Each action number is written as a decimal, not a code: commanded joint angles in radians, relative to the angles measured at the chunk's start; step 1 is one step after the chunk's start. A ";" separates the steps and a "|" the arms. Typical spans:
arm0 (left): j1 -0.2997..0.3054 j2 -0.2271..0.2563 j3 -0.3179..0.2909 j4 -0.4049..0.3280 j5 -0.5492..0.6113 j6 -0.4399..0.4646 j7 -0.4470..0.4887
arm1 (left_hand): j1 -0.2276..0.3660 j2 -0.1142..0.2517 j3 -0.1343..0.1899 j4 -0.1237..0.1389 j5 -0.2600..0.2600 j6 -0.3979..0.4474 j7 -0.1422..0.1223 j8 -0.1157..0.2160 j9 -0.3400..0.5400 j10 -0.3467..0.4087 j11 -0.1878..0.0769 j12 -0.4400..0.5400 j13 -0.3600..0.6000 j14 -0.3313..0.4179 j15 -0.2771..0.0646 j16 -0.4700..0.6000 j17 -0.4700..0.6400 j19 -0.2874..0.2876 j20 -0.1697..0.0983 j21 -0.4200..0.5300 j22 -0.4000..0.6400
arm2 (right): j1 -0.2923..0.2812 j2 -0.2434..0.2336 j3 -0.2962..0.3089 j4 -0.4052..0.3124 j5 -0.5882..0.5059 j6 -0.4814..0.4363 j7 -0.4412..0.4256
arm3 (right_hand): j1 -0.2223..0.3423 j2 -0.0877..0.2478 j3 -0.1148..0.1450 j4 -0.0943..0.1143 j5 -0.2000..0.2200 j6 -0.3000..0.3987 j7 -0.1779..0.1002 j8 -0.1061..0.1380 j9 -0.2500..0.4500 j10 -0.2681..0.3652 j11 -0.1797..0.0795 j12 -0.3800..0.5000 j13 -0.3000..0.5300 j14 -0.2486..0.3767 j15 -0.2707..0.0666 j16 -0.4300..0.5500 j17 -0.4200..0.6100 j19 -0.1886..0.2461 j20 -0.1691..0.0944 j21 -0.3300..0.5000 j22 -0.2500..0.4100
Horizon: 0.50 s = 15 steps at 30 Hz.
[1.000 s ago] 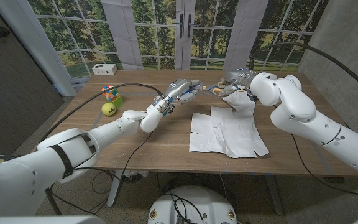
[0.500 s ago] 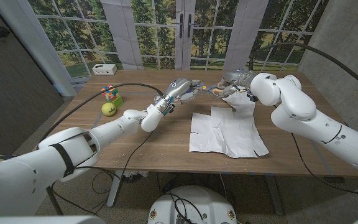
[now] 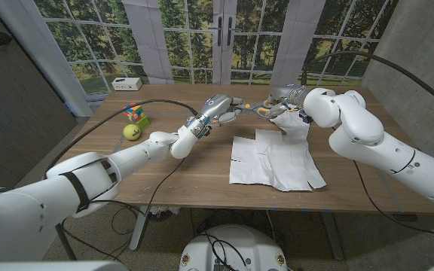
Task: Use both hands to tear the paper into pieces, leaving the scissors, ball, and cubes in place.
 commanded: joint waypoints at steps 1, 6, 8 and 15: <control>0.000 0.005 0.005 -0.004 0.016 0.024 0.028 | -0.051 -0.091 -0.001 0.025 0.021 0.021 0.027 -0.042 -0.060 -0.049 0.002 -0.121 -0.109 0.001 -0.001 -0.093 -0.107 -0.047 -0.107 0.000 -0.002 | 0.006 -0.009 -0.003 0.004 0.012 0.001 -0.003 | 0.033 0.013 0.001 -0.007 0.000 0.009 0.000 0.005 0.000 0.111 -0.098 0.009 0.001 0.004 -0.144 0.009 0.000 -0.007 -0.034 0.015 0.013; 0.003 0.000 0.004 0.001 0.006 0.028 0.034 | -0.137 -0.139 0.005 0.039 0.050 -0.034 0.041 -0.073 -0.100 -0.112 -0.001 -0.243 -0.178 -0.057 -0.004 -0.231 -0.184 -0.154 -0.101 -0.048 -0.033 | 0.006 -0.012 -0.002 0.004 0.018 0.000 -0.008 | 0.036 0.013 -0.001 -0.011 0.001 0.010 0.000 0.008 0.002 0.112 -0.096 0.013 -0.003 0.001 -0.148 0.013 -0.003 -0.010 -0.036 0.031 0.026; 0.002 -0.002 0.005 0.005 0.003 0.025 0.033 | -0.171 -0.145 0.012 0.042 0.063 -0.043 0.047 -0.075 -0.111 -0.117 0.000 -0.264 -0.187 -0.102 -0.005 -0.287 -0.210 -0.210 -0.097 -0.100 -0.041 | 0.007 -0.014 -0.004 0.004 0.016 -0.002 -0.006 | 0.036 0.014 -0.001 -0.011 0.001 0.012 0.000 0.008 -0.001 0.111 -0.097 0.015 -0.003 0.001 -0.147 0.015 -0.004 -0.012 -0.035 0.038 0.031; -0.003 -0.008 0.010 0.020 -0.005 0.021 0.031 | -0.269 -0.159 0.062 0.020 0.118 -0.134 0.058 -0.101 -0.146 -0.215 0.002 -0.327 -0.185 -0.263 -0.008 -0.488 -0.284 -0.442 -0.059 -0.351 -0.044 | 0.011 -0.013 -0.008 0.009 0.021 -0.003 -0.007 | 0.036 0.015 -0.005 -0.014 0.000 0.013 0.001 0.010 -0.003 0.112 -0.097 0.022 -0.009 0.000 -0.146 0.024 -0.010 -0.020 -0.037 0.064 0.047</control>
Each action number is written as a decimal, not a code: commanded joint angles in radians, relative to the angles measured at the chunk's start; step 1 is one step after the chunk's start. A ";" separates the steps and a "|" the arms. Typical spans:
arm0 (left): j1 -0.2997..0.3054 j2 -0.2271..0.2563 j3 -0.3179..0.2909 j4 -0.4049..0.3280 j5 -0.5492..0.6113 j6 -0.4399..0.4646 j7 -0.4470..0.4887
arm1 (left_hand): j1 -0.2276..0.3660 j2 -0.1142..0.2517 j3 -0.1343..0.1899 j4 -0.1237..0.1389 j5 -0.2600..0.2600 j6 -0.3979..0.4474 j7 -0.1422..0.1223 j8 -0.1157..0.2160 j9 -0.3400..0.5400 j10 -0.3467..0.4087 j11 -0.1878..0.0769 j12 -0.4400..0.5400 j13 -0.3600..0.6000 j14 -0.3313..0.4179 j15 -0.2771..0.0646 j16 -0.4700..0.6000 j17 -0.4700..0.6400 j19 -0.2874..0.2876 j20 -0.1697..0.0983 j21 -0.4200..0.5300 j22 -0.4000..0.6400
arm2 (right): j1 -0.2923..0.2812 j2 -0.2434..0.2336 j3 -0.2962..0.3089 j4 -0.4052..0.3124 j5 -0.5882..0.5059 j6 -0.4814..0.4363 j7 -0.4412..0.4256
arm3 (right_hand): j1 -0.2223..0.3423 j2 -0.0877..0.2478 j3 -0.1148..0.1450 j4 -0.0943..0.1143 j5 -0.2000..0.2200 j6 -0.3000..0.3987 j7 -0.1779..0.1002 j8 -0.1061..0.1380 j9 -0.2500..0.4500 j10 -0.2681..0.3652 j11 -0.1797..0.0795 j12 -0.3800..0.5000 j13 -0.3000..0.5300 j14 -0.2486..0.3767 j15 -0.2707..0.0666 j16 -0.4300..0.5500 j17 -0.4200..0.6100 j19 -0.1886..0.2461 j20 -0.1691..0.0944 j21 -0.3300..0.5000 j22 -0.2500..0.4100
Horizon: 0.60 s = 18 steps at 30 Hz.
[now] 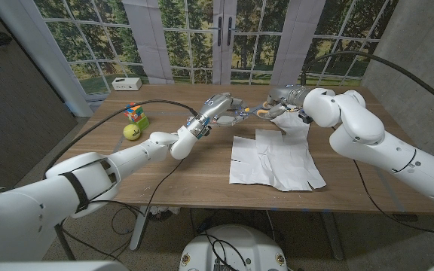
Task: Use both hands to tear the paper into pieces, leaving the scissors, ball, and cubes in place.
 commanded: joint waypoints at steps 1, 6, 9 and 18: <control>-0.004 -0.008 0.006 0.021 -0.016 0.003 0.007 | -0.050 0.000 0.020 -0.011 0.029 -0.087 -0.004 -0.037 -0.026 -0.098 -0.001 -0.071 -0.033 -0.094 -0.001 -0.112 -0.042 -0.033 -0.103 -0.097 0.003 | 0.007 -0.004 -0.006 0.009 0.008 -0.006 -0.003 | 0.032 0.019 0.000 -0.007 0.000 0.007 0.001 0.009 0.001 0.107 -0.104 0.005 0.000 -0.004 -0.143 0.010 -0.001 -0.005 -0.034 0.016 0.005; -0.002 -0.007 0.006 0.022 -0.023 0.005 0.002 | -0.081 -0.007 0.021 -0.021 0.047 -0.150 -0.025 -0.070 -0.056 -0.167 -0.001 -0.147 -0.087 -0.154 0.001 -0.178 -0.065 -0.046 -0.094 -0.159 0.004 | 0.010 -0.004 -0.009 0.012 0.009 -0.007 -0.004 | 0.032 0.020 -0.002 -0.008 0.000 0.009 0.002 0.010 -0.001 0.108 -0.103 0.005 -0.008 -0.005 -0.142 0.013 -0.004 -0.005 -0.033 0.019 -0.004; 0.001 -0.005 0.004 0.019 -0.029 0.008 -0.005 | -0.106 -0.010 0.015 -0.025 0.064 -0.192 -0.032 -0.096 -0.078 -0.208 -0.001 -0.205 -0.122 -0.206 0.003 -0.218 -0.082 -0.060 -0.083 -0.207 0.004 | 0.011 -0.004 -0.011 0.014 0.010 -0.007 -0.005 | 0.033 0.019 -0.003 -0.009 0.000 0.009 0.004 0.011 -0.001 0.106 -0.104 0.009 -0.006 -0.008 -0.143 0.015 -0.005 -0.005 -0.033 0.024 -0.005; 0.008 0.001 -0.001 0.017 -0.038 0.006 -0.011 | -0.140 -0.012 -0.008 -0.031 0.094 -0.255 -0.042 -0.128 -0.092 -0.277 0.000 -0.292 -0.146 -0.308 0.005 -0.270 -0.100 -0.084 -0.066 -0.287 0.005 | 0.014 0.000 -0.016 0.018 0.012 -0.018 -0.006 | 0.036 0.009 -0.011 -0.018 0.002 0.018 0.002 0.019 -0.001 0.122 -0.105 0.019 -0.022 0.007 -0.145 0.032 -0.013 0.005 -0.032 0.041 -0.023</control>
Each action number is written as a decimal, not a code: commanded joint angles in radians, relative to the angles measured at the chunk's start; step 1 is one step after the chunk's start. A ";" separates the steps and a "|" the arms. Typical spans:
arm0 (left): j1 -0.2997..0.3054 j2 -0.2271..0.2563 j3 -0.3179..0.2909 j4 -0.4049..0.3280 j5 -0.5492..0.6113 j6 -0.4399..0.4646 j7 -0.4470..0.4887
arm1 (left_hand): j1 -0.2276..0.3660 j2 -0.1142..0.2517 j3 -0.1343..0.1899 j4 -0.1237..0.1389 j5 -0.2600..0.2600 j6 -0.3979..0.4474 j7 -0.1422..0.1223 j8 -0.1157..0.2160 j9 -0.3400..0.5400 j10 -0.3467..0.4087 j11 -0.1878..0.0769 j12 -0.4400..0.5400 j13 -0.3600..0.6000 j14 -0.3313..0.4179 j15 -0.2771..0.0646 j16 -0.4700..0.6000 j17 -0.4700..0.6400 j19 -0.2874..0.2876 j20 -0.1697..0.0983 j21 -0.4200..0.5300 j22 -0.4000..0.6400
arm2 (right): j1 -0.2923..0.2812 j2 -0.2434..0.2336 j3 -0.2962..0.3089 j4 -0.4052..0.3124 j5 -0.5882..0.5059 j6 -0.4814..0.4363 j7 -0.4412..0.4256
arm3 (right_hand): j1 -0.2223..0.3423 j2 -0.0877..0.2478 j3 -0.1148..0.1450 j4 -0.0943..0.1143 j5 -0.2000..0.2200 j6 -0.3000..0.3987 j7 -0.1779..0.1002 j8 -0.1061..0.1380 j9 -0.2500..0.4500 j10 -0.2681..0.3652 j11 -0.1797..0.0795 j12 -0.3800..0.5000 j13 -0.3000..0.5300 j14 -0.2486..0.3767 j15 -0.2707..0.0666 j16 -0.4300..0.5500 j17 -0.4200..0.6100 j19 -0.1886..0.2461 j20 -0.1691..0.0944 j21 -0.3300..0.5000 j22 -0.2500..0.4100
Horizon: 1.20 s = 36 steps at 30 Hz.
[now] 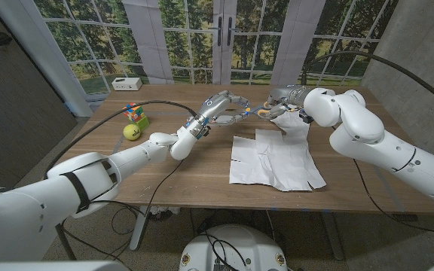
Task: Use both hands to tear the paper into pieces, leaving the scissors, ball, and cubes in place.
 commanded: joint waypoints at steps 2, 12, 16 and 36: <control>0.012 0.008 -0.007 -0.002 -0.017 0.001 -0.011 | -0.017 0.001 -0.014 -0.001 0.017 -0.019 -0.001 -0.009 0.001 -0.026 0.002 -0.023 0.002 -0.037 -0.108 -0.015 -0.002 -0.014 -0.073 -0.027 0.003 | 0.006 0.006 -0.009 0.009 0.001 -0.016 -0.005 | 0.025 0.007 -0.002 -0.009 0.002 0.007 -0.007 0.011 0.008 0.118 -0.111 0.014 0.006 0.010 -0.144 0.012 -0.002 0.012 -0.033 0.015 -0.005; 0.027 0.017 -0.025 -0.011 -0.033 -0.010 -0.007 | -0.035 -0.010 -0.228 -0.017 0.123 -0.289 -0.001 -0.121 0.009 -0.293 0.005 -0.204 0.001 -0.359 -0.104 -0.041 -0.027 -0.065 -0.040 -0.241 0.003 | 0.015 0.012 -0.012 0.027 0.019 -0.021 -0.014 | 0.025 0.005 -0.009 -0.011 0.005 0.008 -0.007 0.016 0.010 0.120 -0.112 0.026 0.009 0.015 -0.145 0.022 -0.008 0.012 -0.033 0.033 -0.005; 0.026 0.015 -0.027 -0.006 -0.032 -0.011 -0.007 | -0.006 -0.010 -0.306 -0.013 0.141 -0.333 -0.001 -0.141 0.006 -0.343 0.003 -0.215 -0.007 -0.421 -0.101 -0.041 -0.034 -0.077 -0.034 -0.292 0.004 | 0.017 0.012 -0.012 0.028 0.029 -0.026 -0.018 | 0.024 0.005 -0.012 -0.012 0.006 0.011 -0.008 0.015 0.006 0.121 -0.112 0.027 0.006 0.014 -0.144 0.025 -0.011 0.010 -0.034 0.040 -0.004; 0.078 0.018 -0.093 -0.035 -0.132 -0.051 -0.073 | -0.010 -0.007 -0.459 -0.003 0.164 -0.419 -0.001 -0.186 0.000 -0.438 0.007 -0.215 -0.015 -0.499 -0.099 -0.038 -0.036 -0.088 -0.032 -0.366 0.006 | -0.012 -0.018 0.024 0.005 0.129 -0.075 -0.096 | 0.040 0.012 -0.009 -0.022 -0.006 0.017 -0.009 0.038 0.026 0.129 -0.112 0.051 0.002 0.026 -0.147 0.050 -0.030 0.012 -0.039 0.084 -0.016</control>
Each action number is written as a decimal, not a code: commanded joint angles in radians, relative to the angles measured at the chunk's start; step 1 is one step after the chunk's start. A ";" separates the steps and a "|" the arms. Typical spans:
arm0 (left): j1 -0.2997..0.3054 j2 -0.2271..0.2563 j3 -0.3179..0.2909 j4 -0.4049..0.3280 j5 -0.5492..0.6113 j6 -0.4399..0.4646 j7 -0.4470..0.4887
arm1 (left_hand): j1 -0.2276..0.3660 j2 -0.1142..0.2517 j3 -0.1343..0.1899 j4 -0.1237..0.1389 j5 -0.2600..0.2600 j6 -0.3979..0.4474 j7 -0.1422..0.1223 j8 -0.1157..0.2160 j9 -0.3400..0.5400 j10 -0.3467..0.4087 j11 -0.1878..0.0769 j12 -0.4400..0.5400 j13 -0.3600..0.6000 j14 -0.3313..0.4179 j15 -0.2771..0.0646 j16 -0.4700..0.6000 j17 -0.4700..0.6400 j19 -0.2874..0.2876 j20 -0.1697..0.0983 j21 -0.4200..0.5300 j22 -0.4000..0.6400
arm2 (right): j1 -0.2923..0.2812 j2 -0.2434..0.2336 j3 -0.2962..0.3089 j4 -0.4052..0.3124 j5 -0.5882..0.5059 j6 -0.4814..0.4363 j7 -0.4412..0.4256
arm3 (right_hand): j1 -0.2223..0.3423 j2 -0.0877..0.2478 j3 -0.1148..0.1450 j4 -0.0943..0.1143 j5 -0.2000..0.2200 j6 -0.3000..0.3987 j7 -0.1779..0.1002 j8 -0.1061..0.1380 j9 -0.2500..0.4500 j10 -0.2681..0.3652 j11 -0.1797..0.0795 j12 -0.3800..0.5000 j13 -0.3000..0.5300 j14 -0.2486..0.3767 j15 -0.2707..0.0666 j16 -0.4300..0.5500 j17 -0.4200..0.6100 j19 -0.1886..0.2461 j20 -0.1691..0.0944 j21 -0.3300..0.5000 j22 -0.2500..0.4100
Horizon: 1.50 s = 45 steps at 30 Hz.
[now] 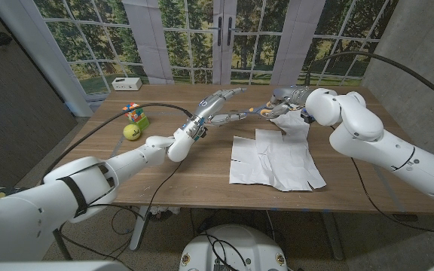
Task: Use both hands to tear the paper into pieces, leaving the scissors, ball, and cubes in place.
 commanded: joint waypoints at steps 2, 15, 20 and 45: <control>0.052 0.009 -0.059 -0.045 -0.073 -0.008 -0.041 | 0.003 -0.002 -0.010 0.000 0.007 -0.012 0.001 -0.004 0.000 -0.008 0.001 -0.001 0.002 -0.003 -0.169 0.005 0.000 -0.005 -0.033 -0.005 0.002 | -0.013 -0.018 0.021 -0.012 0.075 -0.024 -0.050 | 0.029 0.023 -0.004 0.000 -0.008 0.002 -0.001 0.010 0.004 0.122 -0.118 0.011 0.000 0.001 -0.139 0.011 -0.004 0.009 -0.039 0.018 -0.001; 0.113 0.030 -0.130 -0.125 -0.109 0.015 -0.080 | 0.004 0.000 -0.036 0.000 0.011 -0.030 0.001 -0.012 -0.001 -0.025 0.001 -0.002 0.001 -0.008 -0.169 0.006 0.001 -0.003 -0.034 -0.014 0.002 | -0.011 -0.048 0.025 -0.029 0.138 -0.051 -0.096 | 0.025 0.023 -0.008 0.002 -0.012 -0.007 0.001 0.007 0.000 0.114 -0.118 0.010 -0.018 -0.001 -0.141 0.023 -0.017 0.004 -0.043 0.040 -0.013; 0.132 0.034 -0.151 -0.149 -0.115 0.021 -0.090 | 0.005 0.000 -0.044 0.000 0.013 -0.038 0.001 -0.014 -0.001 -0.030 0.002 -0.002 0.001 -0.012 -0.170 0.005 0.001 -0.002 -0.036 -0.018 0.003 | -0.017 -0.065 0.033 -0.040 0.164 -0.064 -0.116 | 0.026 0.023 -0.009 0.001 -0.012 -0.008 0.002 0.005 -0.006 0.115 -0.118 0.011 -0.025 -0.004 -0.141 0.026 -0.022 0.001 -0.043 0.046 -0.021; 0.213 0.037 -0.253 -0.226 -0.191 0.067 -0.138 | 0.020 0.006 -0.094 0.003 0.023 -0.092 0.002 -0.039 -0.005 -0.050 0.007 0.001 0.000 -0.038 -0.171 0.003 0.001 -0.006 -0.033 -0.041 0.004 | -0.037 -0.120 0.085 -0.046 0.356 -0.098 -0.231 | 0.023 0.026 -0.012 0.003 -0.010 -0.001 0.010 0.013 -0.011 0.150 -0.118 0.014 -0.083 0.023 -0.144 0.055 -0.053 -0.008 -0.037 0.077 -0.069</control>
